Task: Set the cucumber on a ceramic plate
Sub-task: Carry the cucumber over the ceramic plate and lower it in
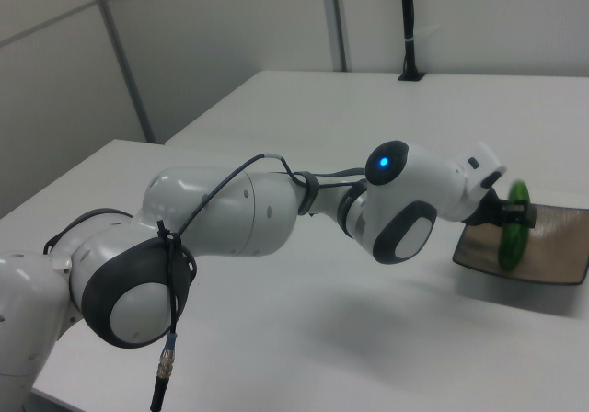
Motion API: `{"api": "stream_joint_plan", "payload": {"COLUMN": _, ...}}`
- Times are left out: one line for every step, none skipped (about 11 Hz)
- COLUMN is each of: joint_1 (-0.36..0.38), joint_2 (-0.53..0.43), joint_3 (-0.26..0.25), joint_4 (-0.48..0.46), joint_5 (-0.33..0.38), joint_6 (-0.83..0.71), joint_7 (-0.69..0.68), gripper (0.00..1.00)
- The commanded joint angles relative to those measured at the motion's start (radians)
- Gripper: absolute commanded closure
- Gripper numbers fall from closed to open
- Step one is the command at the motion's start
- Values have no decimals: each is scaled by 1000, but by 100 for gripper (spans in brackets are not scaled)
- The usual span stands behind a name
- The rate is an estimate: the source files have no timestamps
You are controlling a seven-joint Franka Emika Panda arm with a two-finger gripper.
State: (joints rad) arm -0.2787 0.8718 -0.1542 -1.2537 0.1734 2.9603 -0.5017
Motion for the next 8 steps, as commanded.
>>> {"api": "stream_joint_plan", "payload": {"joint_1": 6, "joint_2": 13, "joint_3": -2, "joint_4": 23, "joint_5": 8, "joint_6": 16, "joint_7": -12, "gripper": 15}}
{"api": "stream_joint_plan", "payload": {"joint_1": 6, "joint_2": 12, "joint_3": -2, "joint_4": 23, "joint_5": 8, "joint_6": 16, "joint_7": -12, "gripper": 8}}
{"api": "stream_joint_plan", "payload": {"joint_1": 9, "joint_2": 12, "joint_3": -4, "joint_4": 20, "joint_5": 8, "joint_6": 16, "joint_7": -12, "gripper": 1}}
{"api": "stream_joint_plan", "payload": {"joint_1": 12, "joint_2": 7, "joint_3": -4, "joint_4": 16, "joint_5": 8, "joint_6": 16, "joint_7": -11, "gripper": 0}}
{"api": "stream_joint_plan", "payload": {"joint_1": 12, "joint_2": -11, "joint_3": -2, "joint_4": 8, "joint_5": 6, "joint_6": 14, "joint_7": -11, "gripper": 0}}
{"api": "stream_joint_plan", "payload": {"joint_1": 13, "joint_2": -37, "joint_3": -2, "joint_4": -21, "joint_5": 6, "joint_6": 13, "joint_7": -9, "gripper": 0}}
{"api": "stream_joint_plan", "payload": {"joint_1": 13, "joint_2": -80, "joint_3": -2, "joint_4": -51, "joint_5": 11, "joint_6": 11, "joint_7": -5, "gripper": 0}}
{"api": "stream_joint_plan", "payload": {"joint_1": 13, "joint_2": -126, "joint_3": -2, "joint_4": -76, "joint_5": 17, "joint_6": -3, "joint_7": -1, "gripper": 0}}
